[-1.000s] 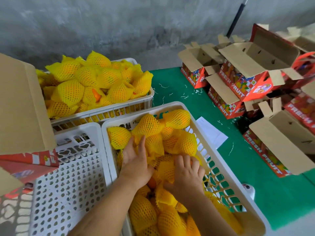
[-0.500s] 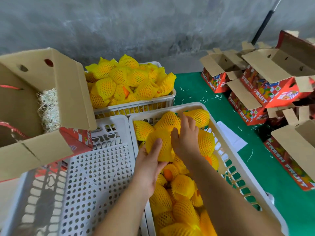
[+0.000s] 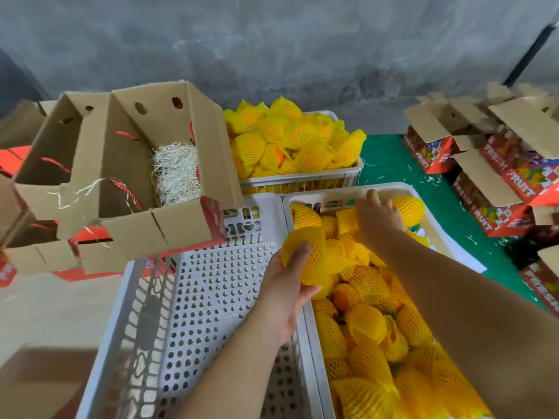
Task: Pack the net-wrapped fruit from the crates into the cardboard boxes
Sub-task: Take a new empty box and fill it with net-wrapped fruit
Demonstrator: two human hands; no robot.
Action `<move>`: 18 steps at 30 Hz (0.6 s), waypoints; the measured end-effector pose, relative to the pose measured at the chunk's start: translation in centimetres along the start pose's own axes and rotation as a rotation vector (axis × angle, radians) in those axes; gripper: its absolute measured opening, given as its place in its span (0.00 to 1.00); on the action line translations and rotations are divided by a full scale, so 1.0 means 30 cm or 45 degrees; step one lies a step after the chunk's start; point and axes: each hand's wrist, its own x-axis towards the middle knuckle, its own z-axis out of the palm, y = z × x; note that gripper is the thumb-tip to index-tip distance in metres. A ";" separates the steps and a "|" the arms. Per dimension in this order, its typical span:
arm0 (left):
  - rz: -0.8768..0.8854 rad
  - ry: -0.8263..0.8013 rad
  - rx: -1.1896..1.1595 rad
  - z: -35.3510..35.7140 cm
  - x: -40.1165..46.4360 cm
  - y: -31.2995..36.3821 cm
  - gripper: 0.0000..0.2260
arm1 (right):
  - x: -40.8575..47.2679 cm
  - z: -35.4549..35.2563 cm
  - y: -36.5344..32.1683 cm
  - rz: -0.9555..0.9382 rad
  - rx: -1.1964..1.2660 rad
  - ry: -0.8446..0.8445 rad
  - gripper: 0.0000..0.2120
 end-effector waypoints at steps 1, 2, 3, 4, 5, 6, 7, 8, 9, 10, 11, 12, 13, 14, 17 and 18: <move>-0.020 0.012 -0.024 -0.009 -0.008 0.000 0.30 | -0.018 -0.018 0.012 0.047 0.077 -0.035 0.44; -0.033 0.021 -0.051 -0.017 -0.016 0.002 0.29 | -0.042 -0.041 0.016 0.115 0.252 -0.042 0.43; -0.039 0.007 -0.062 -0.024 -0.029 0.009 0.28 | -0.074 -0.066 0.013 0.197 0.520 -0.017 0.40; -0.017 -0.029 -0.036 -0.029 -0.039 0.013 0.27 | -0.112 -0.095 -0.003 0.280 0.851 0.032 0.34; 0.016 -0.065 0.019 -0.035 -0.051 0.017 0.27 | -0.162 -0.127 -0.030 0.366 1.220 0.061 0.29; 0.083 -0.104 0.078 -0.034 -0.071 0.029 0.27 | -0.215 -0.162 -0.068 0.441 1.588 0.037 0.26; 0.123 -0.130 0.101 -0.035 -0.089 0.041 0.26 | -0.266 -0.195 -0.113 0.487 1.898 -0.046 0.27; 0.145 -0.149 0.066 -0.042 -0.106 0.053 0.26 | -0.313 -0.224 -0.160 0.498 2.152 -0.174 0.29; 0.191 -0.184 0.067 -0.055 -0.125 0.066 0.25 | -0.352 -0.249 -0.204 0.477 2.350 -0.306 0.32; 0.200 -0.254 0.070 -0.062 -0.144 0.084 0.25 | -0.383 -0.268 -0.246 0.438 2.500 -0.402 0.35; 0.177 -0.348 0.049 -0.082 -0.163 0.098 0.26 | -0.406 -0.284 -0.283 0.417 2.608 -0.457 0.37; 0.195 -0.415 0.053 -0.100 -0.171 0.103 0.30 | -0.426 -0.305 -0.312 0.423 2.683 -0.493 0.38; 0.226 -0.444 0.094 -0.113 -0.195 0.119 0.35 | -0.442 -0.327 -0.336 0.438 2.723 -0.518 0.39; 0.286 -0.422 0.101 -0.122 -0.210 0.134 0.41 | -0.453 -0.346 -0.355 0.440 2.726 -0.532 0.38; 0.395 -0.543 0.120 -0.158 -0.226 0.161 0.48 | -0.475 -0.390 -0.382 0.363 2.672 -0.602 0.36; 0.410 -0.565 0.155 -0.162 -0.239 0.163 0.47 | -0.481 -0.400 -0.385 0.333 2.675 -0.646 0.36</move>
